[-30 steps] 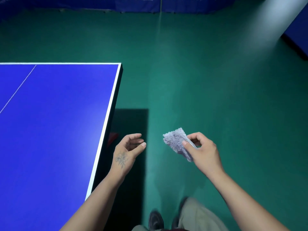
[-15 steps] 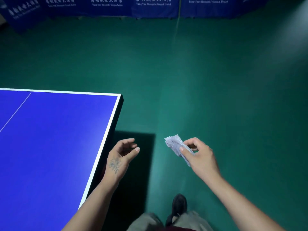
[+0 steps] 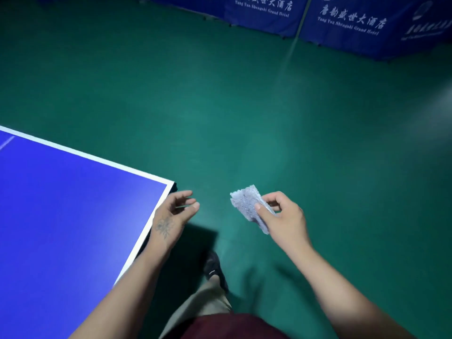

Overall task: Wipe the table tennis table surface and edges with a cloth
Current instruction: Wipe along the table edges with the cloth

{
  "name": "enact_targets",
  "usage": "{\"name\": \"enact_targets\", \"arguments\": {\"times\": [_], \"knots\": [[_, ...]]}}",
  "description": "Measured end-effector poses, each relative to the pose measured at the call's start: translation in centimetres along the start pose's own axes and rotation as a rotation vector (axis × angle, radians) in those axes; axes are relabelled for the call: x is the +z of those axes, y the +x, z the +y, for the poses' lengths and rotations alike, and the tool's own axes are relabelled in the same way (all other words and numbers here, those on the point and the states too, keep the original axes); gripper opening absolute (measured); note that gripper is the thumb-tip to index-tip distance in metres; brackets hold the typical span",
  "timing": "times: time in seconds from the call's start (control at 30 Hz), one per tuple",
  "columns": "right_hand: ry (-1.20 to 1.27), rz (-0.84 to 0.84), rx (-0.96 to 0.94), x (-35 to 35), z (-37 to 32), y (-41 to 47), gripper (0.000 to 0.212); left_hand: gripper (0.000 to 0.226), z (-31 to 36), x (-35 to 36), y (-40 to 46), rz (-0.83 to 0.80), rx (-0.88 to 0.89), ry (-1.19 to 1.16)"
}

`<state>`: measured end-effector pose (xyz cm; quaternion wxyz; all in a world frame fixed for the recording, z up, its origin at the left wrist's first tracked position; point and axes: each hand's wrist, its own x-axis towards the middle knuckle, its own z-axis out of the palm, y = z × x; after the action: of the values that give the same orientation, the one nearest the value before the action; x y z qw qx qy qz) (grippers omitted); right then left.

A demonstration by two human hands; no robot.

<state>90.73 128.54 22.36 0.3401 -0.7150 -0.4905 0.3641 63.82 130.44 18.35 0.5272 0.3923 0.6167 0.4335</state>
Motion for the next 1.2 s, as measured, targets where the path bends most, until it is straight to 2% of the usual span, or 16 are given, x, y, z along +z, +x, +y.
{"name": "enact_targets", "arguments": {"times": [0.33, 0.5, 0.87, 1.03, 1.2], "knots": [[0.015, -0.090, -0.032, 5.1, -9.5, 21.7, 0.007, 0.032, 7.7, -0.1, 19.8, 0.074, -0.057, -0.041], [0.007, -0.228, -0.081, 8.8, -12.3, 32.2, 0.008, 0.029, 9.8, -0.5, 27.2, 0.192, -0.074, -0.050], [-0.083, -0.674, -0.309, 17.1, -21.9, 54.0, 0.010, 0.025, 13.9, -0.2, 36.6, 0.720, -0.154, -0.219], [-0.098, -0.845, -0.396, 23.0, -27.6, 57.8, 0.007, 0.028, 15.5, -2.0, 38.0, 0.898, -0.165, -0.320], [-0.099, -0.971, -0.417, 31.1, -32.0, 58.5, 0.007, 0.048, 15.6, -6.6, 40.6, 1.019, -0.180, -0.409]]}}
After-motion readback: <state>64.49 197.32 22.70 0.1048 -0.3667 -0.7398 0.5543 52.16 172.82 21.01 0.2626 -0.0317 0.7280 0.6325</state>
